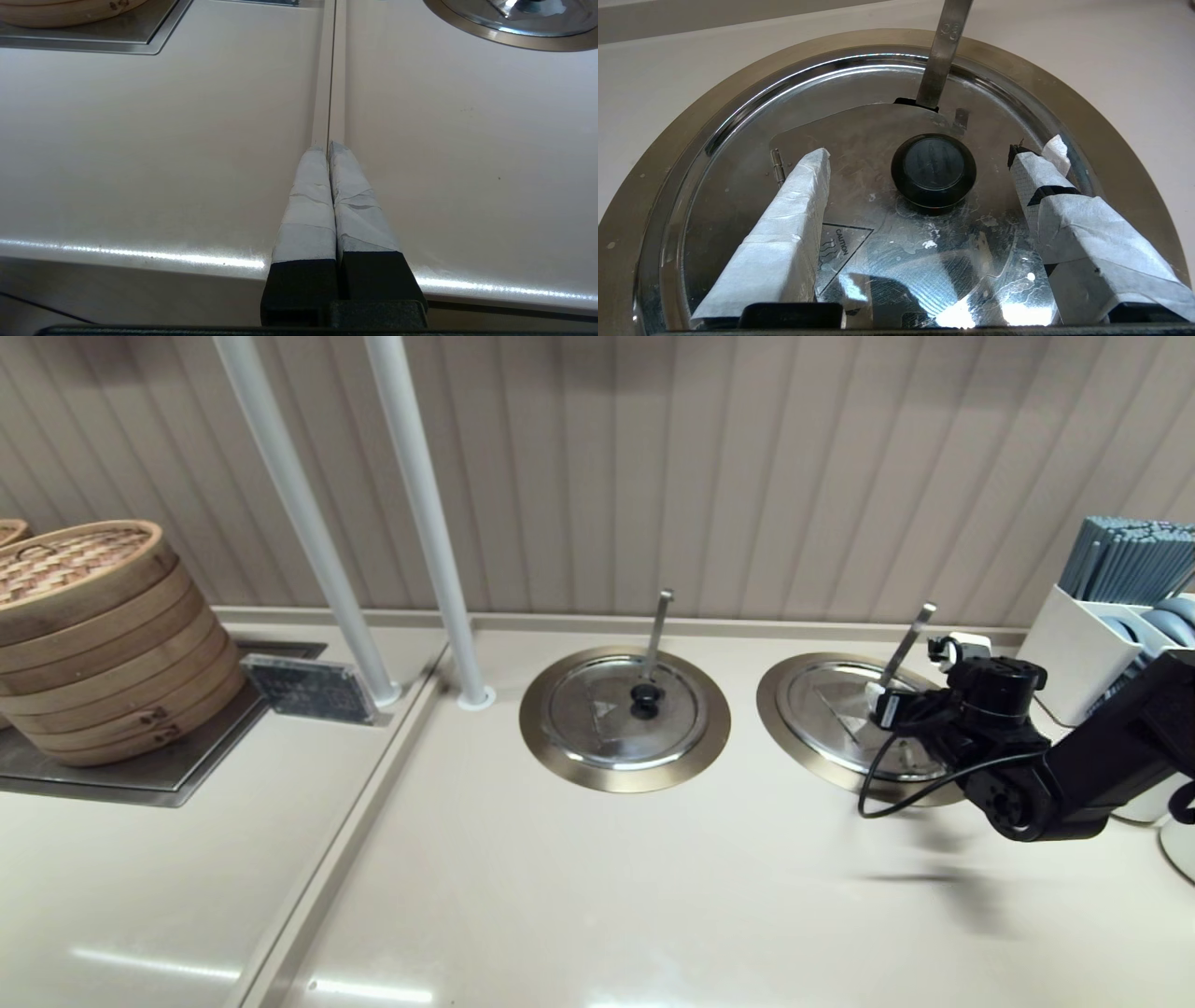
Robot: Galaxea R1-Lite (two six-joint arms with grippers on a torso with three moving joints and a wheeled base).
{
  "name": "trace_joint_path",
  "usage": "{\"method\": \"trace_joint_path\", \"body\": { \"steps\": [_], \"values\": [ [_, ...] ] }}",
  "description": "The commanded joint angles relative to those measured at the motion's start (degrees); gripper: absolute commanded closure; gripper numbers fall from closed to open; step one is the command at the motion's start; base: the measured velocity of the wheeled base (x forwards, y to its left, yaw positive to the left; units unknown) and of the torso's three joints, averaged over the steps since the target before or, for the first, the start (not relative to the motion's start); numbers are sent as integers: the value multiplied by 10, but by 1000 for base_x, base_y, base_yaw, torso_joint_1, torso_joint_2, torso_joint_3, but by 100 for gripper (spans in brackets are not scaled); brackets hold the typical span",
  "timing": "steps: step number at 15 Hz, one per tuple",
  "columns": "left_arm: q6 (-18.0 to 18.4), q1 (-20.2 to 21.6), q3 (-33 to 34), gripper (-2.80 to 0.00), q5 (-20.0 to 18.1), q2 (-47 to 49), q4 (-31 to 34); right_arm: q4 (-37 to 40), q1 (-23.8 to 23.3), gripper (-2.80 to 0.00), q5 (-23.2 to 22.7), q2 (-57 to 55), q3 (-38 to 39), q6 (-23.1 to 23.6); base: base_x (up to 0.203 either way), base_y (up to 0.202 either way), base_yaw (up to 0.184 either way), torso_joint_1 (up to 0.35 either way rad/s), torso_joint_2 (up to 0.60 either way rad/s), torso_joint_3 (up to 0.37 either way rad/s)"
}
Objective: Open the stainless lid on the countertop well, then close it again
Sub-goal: Open the lid
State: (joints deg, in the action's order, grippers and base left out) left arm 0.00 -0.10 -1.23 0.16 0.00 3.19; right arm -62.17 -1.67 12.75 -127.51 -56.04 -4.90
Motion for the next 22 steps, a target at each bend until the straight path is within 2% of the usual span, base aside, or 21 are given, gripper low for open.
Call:
{"method": "trace_joint_path", "body": {
  "steps": [1, 13, 17, 22],
  "values": [
    [0, 0, 0, 0, 0, 0, 0, -3, 3, -280, 1, -7, 0, 0, 0, 0, 0, 0, 0, 0],
    [0, 0, 0, 0, 0, 0, 0, -40, -2, -280, 15, -78, -49, 15, 0, 0, 0, 0, 0, 0],
    [0, 0, 0, 0, 0, 0, 0, -70, -1, -280, 15, -102, -67, 44, 0, 0, 0, 0, 0, 0],
    [0, 0, 0, 0, 0, 0, 0, -73, -5, -280, 15, -124, -79, 47, 0, 0, 0, 0, 0, 0]
  ]
}}
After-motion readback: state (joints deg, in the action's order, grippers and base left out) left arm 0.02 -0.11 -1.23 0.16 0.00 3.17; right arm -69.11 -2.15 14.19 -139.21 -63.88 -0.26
